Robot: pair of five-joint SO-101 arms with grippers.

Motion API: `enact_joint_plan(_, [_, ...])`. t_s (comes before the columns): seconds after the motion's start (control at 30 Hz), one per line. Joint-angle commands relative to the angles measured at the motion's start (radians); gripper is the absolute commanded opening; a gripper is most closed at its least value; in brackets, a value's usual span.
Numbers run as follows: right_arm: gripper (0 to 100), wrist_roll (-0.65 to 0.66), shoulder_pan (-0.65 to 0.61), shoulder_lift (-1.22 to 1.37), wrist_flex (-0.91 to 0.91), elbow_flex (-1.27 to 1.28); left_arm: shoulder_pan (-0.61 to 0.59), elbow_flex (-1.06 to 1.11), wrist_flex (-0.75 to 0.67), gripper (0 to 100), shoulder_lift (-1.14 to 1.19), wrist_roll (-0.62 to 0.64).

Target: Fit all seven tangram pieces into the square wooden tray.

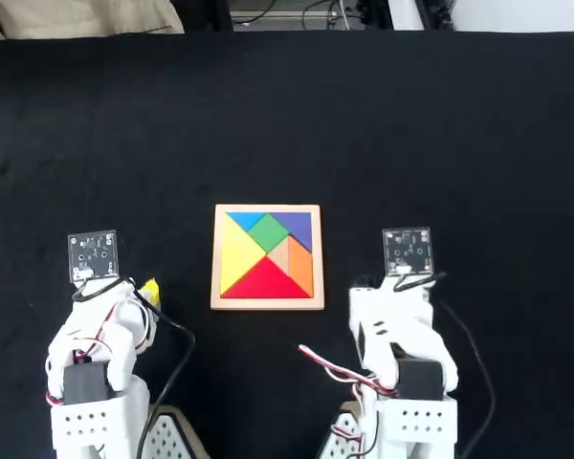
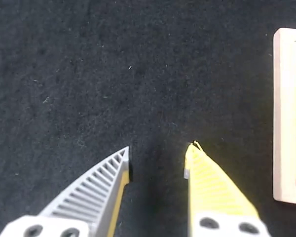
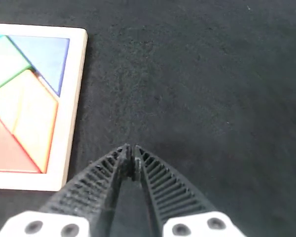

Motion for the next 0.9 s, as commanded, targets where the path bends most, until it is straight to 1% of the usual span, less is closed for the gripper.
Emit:
enact_joint_plan(0.0, [1.1, -0.002, 0.025, -0.058, 0.020, 0.001, -0.001, 0.021, -0.009, 19, -0.003, 0.009])
enact_joint_plan(0.07, [1.1, -0.002, 0.025, -0.058, 0.081, 0.001, -0.001, 0.021, 0.011, 19, 0.000, 0.012])
enact_joint_plan(0.17, [1.1, 0.000, 0.028, -0.058, 0.153, 0.001, -0.001, 0.021, 0.129, 19, 0.000, 0.017])
enact_joint_plan(0.23, [1.1, -0.002, 0.028, -0.061, 0.186, 0.001, -0.008, 0.019, 0.124, 19, -0.003, 0.017])
enact_joint_plan(0.87, [1.1, -0.002, 0.032, -0.061, 0.183, 0.001, -0.004, 0.019, 0.130, 19, -0.003, 0.017])
